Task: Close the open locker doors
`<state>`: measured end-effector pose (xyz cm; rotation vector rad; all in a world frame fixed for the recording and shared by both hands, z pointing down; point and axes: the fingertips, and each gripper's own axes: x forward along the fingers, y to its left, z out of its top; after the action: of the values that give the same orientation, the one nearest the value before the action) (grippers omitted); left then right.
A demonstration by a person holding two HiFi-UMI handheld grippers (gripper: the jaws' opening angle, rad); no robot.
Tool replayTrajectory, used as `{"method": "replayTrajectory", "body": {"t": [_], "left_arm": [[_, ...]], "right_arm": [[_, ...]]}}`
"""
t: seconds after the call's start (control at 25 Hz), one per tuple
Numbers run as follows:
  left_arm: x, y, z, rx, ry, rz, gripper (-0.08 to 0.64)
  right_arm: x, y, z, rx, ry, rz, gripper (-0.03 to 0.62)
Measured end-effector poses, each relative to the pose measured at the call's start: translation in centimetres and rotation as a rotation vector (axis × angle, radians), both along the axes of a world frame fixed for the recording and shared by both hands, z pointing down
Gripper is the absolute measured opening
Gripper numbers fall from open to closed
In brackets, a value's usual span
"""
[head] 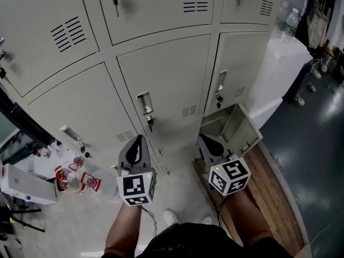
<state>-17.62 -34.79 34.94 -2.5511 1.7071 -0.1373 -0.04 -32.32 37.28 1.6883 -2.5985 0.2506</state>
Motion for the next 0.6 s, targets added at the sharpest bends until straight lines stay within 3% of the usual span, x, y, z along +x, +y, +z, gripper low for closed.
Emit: {"method": "replayTrajectory", "body": {"t": [0.28,0.6], "left_arm": [[10.5,1.9,1.2,-0.012,-0.013,0.164,0.005],[20.1,3.6,4.0,-0.058,-0.028,0.286,0.005]], "right_arm": [[8.7,2.3,0.8,-0.017,0.001,0.097,0.0],[17.4,4.2,2.9,-0.023,-0.033,0.17,0.0]]}}
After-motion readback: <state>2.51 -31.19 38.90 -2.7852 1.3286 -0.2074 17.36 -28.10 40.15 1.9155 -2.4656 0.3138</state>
